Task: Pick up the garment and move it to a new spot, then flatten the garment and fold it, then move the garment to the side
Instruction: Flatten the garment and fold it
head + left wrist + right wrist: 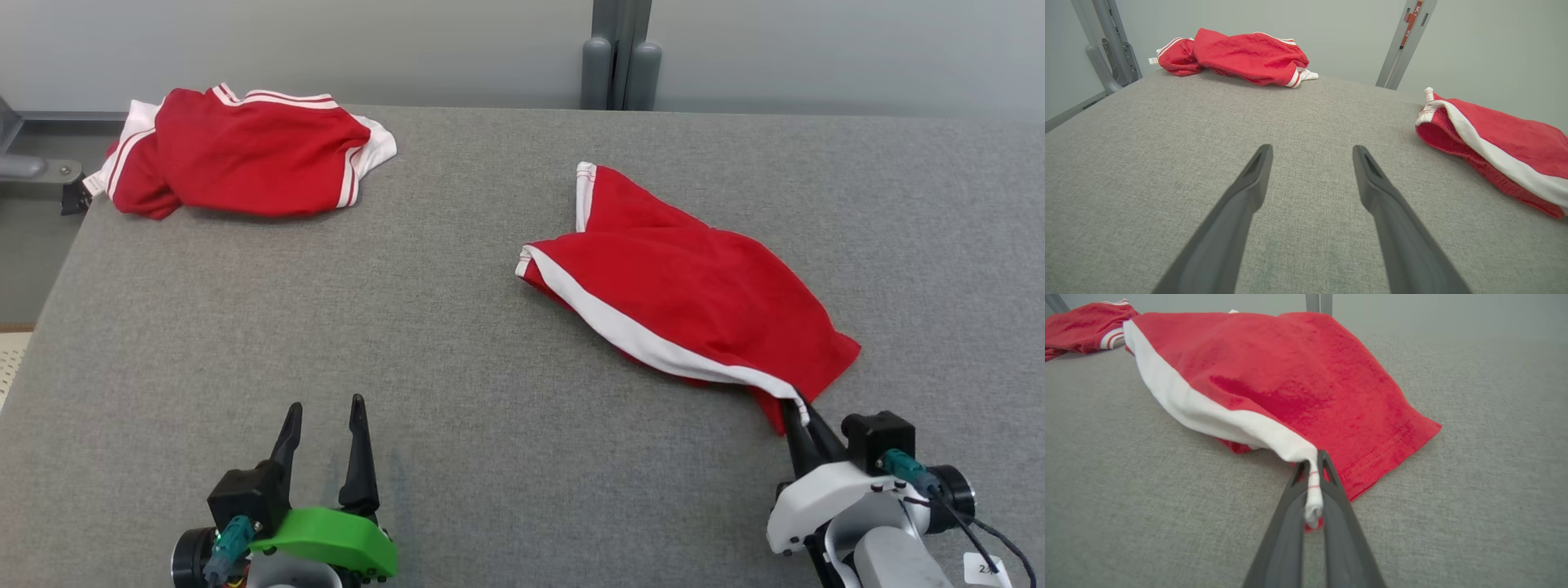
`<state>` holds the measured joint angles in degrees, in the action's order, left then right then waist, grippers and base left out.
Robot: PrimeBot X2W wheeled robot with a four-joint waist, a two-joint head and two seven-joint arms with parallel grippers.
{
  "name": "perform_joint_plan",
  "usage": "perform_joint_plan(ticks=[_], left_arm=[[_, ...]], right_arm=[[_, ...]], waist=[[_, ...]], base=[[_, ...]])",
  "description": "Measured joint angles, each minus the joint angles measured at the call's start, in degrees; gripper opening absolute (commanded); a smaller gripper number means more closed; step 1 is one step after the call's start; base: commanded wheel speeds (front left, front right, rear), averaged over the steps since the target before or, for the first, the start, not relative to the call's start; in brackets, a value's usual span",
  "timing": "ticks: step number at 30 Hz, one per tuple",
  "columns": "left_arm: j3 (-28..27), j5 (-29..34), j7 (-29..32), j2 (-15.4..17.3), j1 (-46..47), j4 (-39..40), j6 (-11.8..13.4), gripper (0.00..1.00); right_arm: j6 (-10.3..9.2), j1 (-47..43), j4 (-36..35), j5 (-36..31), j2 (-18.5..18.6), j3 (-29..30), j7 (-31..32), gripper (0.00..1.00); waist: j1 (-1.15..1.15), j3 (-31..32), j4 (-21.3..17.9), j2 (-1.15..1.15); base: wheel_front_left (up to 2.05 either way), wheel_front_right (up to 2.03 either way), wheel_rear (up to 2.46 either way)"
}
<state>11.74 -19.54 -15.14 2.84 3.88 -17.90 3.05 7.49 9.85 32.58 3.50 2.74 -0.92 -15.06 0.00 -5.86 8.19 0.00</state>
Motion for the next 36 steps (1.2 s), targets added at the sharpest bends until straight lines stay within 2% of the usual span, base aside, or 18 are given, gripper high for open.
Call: perform_joint_plan(ticks=[5,12,17,24,36], left_arm=[[0.88,-0.09,0.01,0.0,-0.08,-0.14,0.19,1.0],[2.15,-0.6,0.0,-0.01,0.07,-0.08,0.33,1.0],[2.41,-0.66,0.0,-0.01,0.38,-0.09,0.33,1.0],[2.34,-0.8,0.0,0.0,1.32,-0.05,0.33,1.0],[1.87,-0.47,0.0,-0.01,2.31,-0.19,0.33,1.0]], right_arm=[[0.0,2.39,-2.36,-7.12,0.12,6.23,0.0,0.0],[0.0,7.45,0.02,-14.05,3.63,10.78,0.0,0.0],[0.0,9.88,3.21,-15.75,5.46,13.03,0.0,0.0],[0.0,10.93,8.75,-17.33,5.65,12.71,0.0,0.0],[0.0,11.56,11.55,-17.84,5.24,13.29,0.0,0.0]], waist=[[0.0,0.28,-0.88,0.0],[0.0,-0.48,-1.38,0.0],[0.0,-1.72,-1.19,0.0],[0.0,-3.54,-1.48,0.0],[0.0,-4.45,-4.25,0.0]], base=[[0.0,0.0,0.0],[0.0,0.0,0.0],[0.0,0.0,0.0],[0.0,0.0,0.0],[0.0,0.0,0.0]])
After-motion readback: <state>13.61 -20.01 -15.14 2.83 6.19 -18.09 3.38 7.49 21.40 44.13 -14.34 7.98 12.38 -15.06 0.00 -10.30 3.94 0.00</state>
